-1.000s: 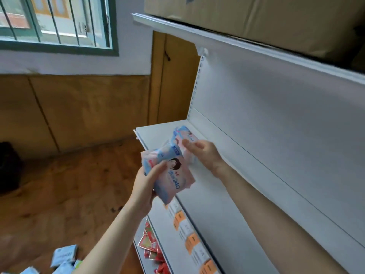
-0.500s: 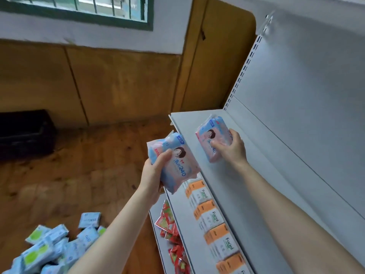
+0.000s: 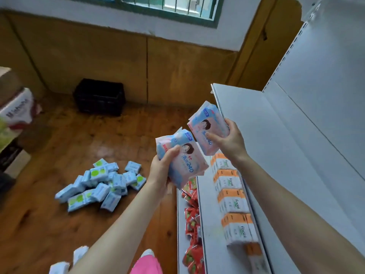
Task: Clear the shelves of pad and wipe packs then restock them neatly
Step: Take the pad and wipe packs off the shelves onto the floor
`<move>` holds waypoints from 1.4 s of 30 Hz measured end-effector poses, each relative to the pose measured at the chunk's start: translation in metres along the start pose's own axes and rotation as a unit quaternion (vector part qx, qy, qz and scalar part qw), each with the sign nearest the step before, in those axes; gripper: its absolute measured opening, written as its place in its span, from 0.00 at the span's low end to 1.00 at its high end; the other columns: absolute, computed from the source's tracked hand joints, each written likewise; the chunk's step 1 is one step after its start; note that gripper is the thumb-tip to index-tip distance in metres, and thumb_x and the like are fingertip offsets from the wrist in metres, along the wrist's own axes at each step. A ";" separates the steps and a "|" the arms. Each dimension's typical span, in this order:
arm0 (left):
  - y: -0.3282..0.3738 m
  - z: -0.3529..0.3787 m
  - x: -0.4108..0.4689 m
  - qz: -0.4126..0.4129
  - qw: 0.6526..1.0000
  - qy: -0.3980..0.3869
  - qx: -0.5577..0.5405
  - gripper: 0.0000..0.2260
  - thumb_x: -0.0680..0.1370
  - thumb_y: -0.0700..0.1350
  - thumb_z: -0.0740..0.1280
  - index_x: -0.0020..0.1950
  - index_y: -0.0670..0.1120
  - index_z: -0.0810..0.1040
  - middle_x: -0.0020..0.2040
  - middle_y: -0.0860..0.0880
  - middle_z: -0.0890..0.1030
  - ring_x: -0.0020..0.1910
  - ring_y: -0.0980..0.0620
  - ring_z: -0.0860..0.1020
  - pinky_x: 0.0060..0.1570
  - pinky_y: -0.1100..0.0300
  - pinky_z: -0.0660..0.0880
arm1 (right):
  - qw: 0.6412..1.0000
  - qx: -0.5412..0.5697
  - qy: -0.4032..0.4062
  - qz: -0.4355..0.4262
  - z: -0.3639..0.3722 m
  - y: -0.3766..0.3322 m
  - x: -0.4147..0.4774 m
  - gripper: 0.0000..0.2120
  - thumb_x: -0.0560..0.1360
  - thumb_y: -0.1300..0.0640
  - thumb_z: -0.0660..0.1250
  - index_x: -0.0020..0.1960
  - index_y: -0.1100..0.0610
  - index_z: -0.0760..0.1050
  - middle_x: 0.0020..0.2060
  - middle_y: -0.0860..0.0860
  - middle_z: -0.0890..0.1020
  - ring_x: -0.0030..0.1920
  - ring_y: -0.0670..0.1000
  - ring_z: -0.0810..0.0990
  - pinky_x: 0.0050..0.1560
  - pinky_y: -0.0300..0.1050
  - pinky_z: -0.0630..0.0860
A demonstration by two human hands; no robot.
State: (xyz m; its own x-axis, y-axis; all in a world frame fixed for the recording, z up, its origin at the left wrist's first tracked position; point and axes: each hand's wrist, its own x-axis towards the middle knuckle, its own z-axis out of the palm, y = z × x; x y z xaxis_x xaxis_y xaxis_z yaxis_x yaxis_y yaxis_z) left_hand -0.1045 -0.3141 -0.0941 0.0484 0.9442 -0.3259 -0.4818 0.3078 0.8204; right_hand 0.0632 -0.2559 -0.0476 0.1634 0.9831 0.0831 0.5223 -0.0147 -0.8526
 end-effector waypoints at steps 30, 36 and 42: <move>-0.164 -0.436 -0.539 -0.115 0.824 0.536 -0.144 0.22 0.71 0.48 0.73 0.61 0.44 0.71 0.49 0.46 0.81 0.48 0.46 0.80 0.53 0.51 0.77 | 0.874 -0.074 -0.473 0.088 0.332 0.003 -0.586 0.17 0.68 0.58 0.73 0.54 0.57 0.71 0.48 0.52 0.78 0.49 0.53 0.79 0.49 0.52 0.77; -0.250 -0.473 -0.576 -0.165 0.774 0.584 -0.182 0.39 0.53 0.59 0.78 0.58 0.41 0.76 0.53 0.44 0.82 0.49 0.45 0.82 0.54 0.49 0.78 | 0.809 -0.134 -0.555 0.138 0.373 0.059 -0.659 0.28 0.62 0.50 0.71 0.59 0.60 0.72 0.53 0.56 0.80 0.51 0.55 0.80 0.47 0.49 0.78; -0.358 -0.512 -0.583 -0.220 0.707 0.634 -0.225 0.23 0.68 0.48 0.77 0.57 0.39 0.75 0.51 0.42 0.81 0.49 0.44 0.81 0.48 0.52 0.79 | 0.774 -0.189 -0.564 0.216 0.416 0.157 -0.715 0.27 0.62 0.49 0.71 0.57 0.61 0.73 0.50 0.55 0.80 0.48 0.55 0.80 0.41 0.48 0.75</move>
State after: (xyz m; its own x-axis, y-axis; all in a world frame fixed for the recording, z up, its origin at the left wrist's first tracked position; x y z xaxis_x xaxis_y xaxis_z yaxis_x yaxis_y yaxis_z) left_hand -0.4086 -1.0348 -0.4385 -0.4056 -0.1819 -0.8958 -0.9071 0.2008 0.3700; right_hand -0.3201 -0.8855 -0.4553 -0.3320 0.4028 -0.8530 0.8657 -0.2289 -0.4451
